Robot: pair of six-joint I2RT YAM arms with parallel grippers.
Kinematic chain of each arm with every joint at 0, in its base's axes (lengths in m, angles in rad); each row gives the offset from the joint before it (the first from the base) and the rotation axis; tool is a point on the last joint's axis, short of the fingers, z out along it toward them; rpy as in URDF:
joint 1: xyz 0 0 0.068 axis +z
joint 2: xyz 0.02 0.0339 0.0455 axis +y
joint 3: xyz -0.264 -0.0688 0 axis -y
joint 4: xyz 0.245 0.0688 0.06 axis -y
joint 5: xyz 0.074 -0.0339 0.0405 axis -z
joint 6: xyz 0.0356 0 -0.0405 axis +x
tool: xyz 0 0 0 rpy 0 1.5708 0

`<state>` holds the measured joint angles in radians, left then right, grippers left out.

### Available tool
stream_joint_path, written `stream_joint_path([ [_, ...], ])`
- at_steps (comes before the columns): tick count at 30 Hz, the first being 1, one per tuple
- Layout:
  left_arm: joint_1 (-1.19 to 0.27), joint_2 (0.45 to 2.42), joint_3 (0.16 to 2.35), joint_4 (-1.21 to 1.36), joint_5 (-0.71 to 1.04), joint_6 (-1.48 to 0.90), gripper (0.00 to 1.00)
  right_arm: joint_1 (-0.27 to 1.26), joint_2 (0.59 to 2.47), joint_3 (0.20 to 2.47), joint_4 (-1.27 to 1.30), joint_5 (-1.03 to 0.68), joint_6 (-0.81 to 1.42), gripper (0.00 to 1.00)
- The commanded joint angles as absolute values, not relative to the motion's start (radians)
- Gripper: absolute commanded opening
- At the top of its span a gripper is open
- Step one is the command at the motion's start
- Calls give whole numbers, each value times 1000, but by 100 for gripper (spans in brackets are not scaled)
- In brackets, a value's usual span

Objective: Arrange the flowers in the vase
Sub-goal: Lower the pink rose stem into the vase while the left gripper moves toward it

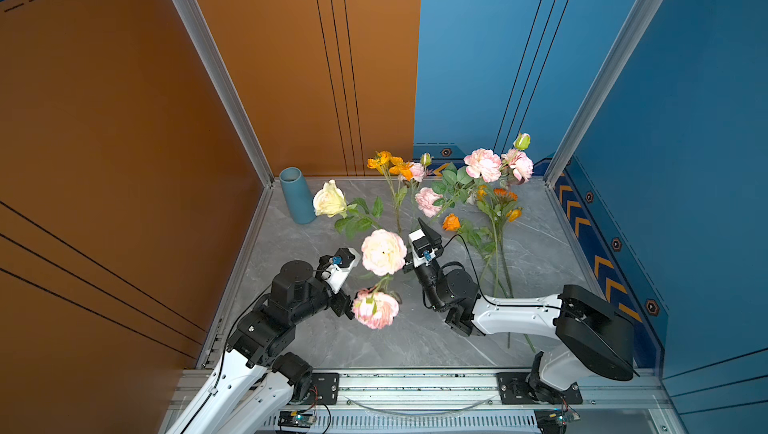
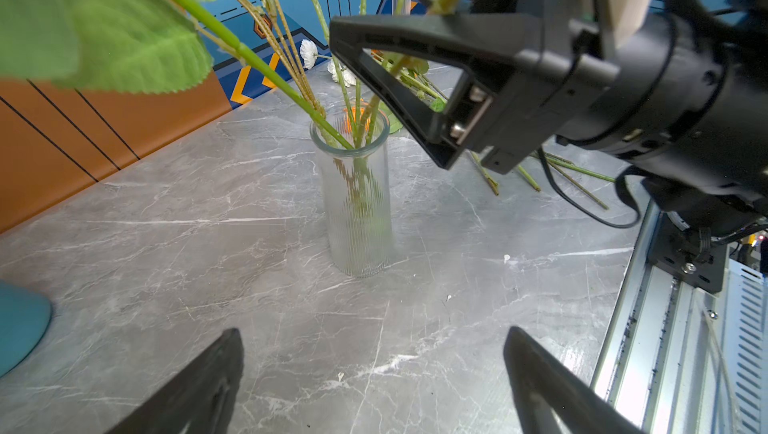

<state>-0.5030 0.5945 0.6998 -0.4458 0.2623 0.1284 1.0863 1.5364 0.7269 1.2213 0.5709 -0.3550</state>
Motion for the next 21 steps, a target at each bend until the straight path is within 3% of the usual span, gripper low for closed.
stream_joint_path([
  [1, -500, 615, 707, -356, 226, 39, 98, 1107, 1421, 722, 994, 631, -279, 86],
  [7, -563, 674, 625, -146, 124, -89, 98, 1109, 1207, 695, 602, 604, -113, 100],
  [13, -667, 743, 475, 158, -40, -44, 98, 1058, 1024, 734, 123, 427, 80, 100],
  [21, -680, 1024, 379, 584, -51, 47, 98, 977, 875, 593, -78, 223, 312, 100],
])
